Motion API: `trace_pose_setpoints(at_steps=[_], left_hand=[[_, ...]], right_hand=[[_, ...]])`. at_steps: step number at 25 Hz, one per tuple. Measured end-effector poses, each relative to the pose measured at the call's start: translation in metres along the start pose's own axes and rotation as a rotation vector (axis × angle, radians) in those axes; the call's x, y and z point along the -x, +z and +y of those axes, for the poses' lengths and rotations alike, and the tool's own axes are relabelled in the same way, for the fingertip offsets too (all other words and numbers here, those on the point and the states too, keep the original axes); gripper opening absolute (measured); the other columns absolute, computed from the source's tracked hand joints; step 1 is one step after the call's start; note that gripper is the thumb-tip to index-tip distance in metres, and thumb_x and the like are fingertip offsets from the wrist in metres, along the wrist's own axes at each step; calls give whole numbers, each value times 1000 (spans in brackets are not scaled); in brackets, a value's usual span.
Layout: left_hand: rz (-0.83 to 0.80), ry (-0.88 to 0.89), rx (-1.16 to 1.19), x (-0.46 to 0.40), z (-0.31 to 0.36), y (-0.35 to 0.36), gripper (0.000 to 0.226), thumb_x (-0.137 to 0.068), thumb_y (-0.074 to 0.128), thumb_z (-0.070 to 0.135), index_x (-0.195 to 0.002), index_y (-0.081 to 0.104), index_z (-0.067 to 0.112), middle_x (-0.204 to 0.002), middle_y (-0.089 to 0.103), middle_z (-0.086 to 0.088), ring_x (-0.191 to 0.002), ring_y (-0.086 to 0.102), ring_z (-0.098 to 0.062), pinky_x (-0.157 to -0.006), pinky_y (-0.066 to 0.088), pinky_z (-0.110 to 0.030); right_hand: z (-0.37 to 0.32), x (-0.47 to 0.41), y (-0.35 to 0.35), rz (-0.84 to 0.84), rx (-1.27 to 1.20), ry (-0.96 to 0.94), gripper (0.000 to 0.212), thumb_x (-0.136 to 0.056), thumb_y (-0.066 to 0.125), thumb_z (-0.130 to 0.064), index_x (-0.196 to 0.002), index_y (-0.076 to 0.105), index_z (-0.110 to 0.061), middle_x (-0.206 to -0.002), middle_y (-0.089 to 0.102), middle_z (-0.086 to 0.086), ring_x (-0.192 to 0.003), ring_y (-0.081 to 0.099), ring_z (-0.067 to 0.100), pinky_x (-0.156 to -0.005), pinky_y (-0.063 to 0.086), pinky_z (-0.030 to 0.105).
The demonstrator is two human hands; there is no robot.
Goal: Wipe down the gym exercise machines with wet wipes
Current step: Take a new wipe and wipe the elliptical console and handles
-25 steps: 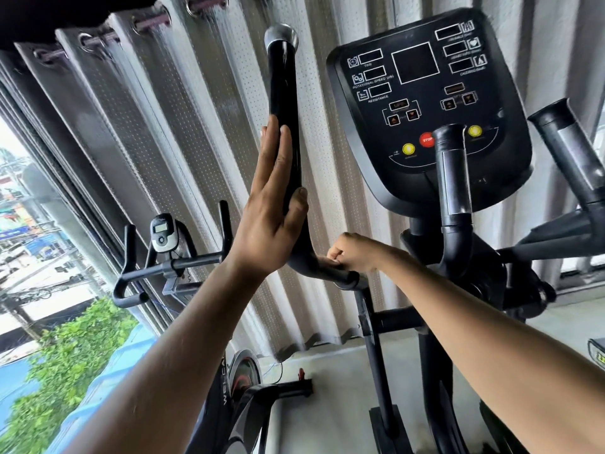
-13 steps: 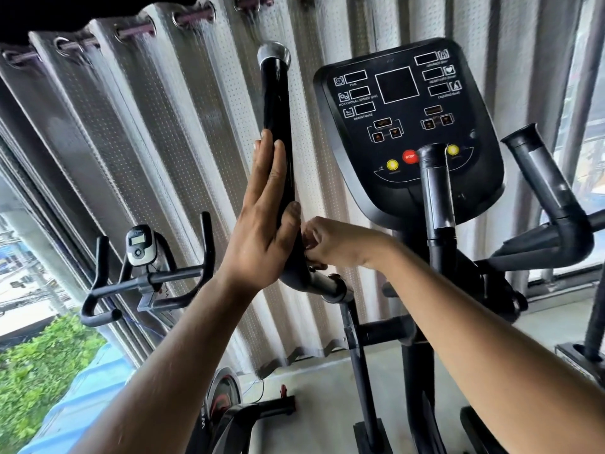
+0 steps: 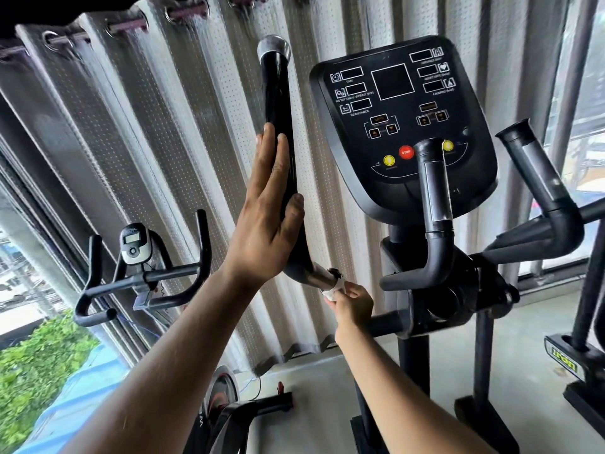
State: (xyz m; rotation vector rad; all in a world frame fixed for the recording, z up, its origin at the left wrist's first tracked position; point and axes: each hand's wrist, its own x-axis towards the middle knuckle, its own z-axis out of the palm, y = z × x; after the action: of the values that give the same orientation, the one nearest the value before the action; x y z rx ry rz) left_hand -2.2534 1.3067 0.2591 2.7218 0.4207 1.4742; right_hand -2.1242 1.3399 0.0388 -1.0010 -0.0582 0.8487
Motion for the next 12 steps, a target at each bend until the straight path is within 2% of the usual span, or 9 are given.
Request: trace_pose_setpoints(at_steps=[4,7,9,12], left_hand=[[5,0,2,1,1,1,64,-105,40,15,-159,17,-10,-170,2,-29,-161,-1,-36,-131,7,-50],[6,-10,-9,1,3,0,64,-104,41,10,-159,17,-10,-170,3,-29,-161,-2,-35,-131,6,-46],[-2,-9,-6,2,4,-1,65,-104,40,13,-159,16,-10,-169,3,-29,-160,-3,-30,-131,5,-44],[-16,11,-3,2,1,-1,65,-104,39,15,-159,17,-11,-169,3,-31,-160,-3,-35,-131,7,-53]], right_hand=[[-1,21,7,52,-151,121,22,-89,62,15,-99,70,-4,-94,71,12,-87,69,24,-66,61,23],[-3,29,14,67,-284,195,21,-93,58,13,-107,69,2,-104,73,17,-99,73,28,-69,62,22],[-8,37,19,77,-393,251,20,-89,61,15,-102,70,3,-103,73,15,-101,72,27,-69,62,23],[-21,68,23,-75,-591,301,24,-86,52,20,-89,65,0,-99,68,15,-99,67,24,-71,63,26]])
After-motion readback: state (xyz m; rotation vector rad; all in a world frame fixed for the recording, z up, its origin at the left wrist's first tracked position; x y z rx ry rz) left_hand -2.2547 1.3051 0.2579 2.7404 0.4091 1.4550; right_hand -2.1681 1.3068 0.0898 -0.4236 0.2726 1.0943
